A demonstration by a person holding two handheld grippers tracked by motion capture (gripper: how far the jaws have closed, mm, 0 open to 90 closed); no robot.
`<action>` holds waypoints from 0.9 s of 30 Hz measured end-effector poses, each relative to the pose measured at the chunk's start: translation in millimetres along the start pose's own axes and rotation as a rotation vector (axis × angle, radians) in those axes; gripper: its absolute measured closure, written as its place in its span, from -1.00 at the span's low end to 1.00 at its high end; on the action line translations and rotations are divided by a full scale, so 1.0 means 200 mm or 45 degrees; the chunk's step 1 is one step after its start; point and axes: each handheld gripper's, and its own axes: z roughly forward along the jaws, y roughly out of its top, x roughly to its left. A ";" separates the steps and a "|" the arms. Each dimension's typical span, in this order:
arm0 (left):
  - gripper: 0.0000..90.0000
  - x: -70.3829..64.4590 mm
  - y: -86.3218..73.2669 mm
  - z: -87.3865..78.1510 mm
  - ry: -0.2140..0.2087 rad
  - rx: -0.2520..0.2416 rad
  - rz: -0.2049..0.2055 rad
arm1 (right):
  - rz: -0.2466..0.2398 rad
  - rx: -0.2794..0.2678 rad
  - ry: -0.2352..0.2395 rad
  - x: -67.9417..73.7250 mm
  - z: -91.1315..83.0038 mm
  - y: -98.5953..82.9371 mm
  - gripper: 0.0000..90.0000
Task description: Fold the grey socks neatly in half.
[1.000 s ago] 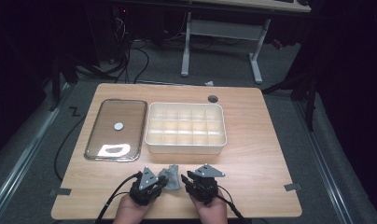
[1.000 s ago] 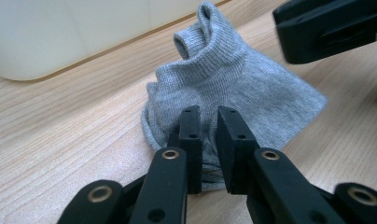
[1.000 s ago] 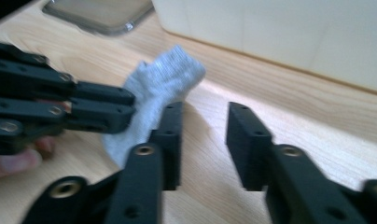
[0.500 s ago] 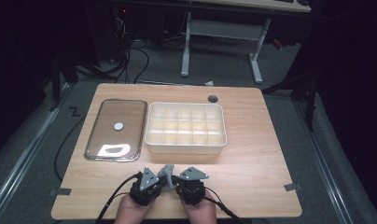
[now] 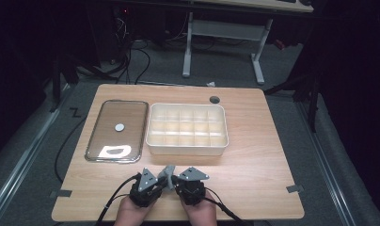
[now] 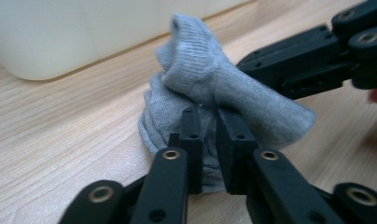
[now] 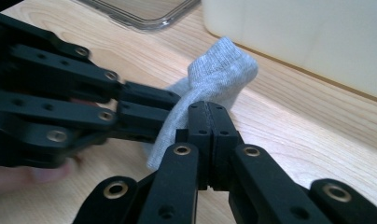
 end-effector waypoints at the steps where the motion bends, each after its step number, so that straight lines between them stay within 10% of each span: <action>1: 0.79 0.01 0.00 -0.02 -0.014 -0.028 -0.031 | 0.005 0.002 -0.004 -0.01 0.00 0.00 1.00; 8: 0.81 0.10 0.01 -0.17 0.033 -0.153 -0.083 | 0.037 -0.008 -0.008 -0.04 -0.01 -0.02 1.00; 17: 0.86 0.14 -0.02 -0.07 0.098 0.067 -0.053 | 0.055 -0.003 -0.001 -0.05 -0.01 -0.04 0.99; 27: 0.88 0.06 -0.02 -0.03 0.039 0.092 -0.007 | 0.059 -0.007 0.010 -0.04 0.01 -0.02 0.98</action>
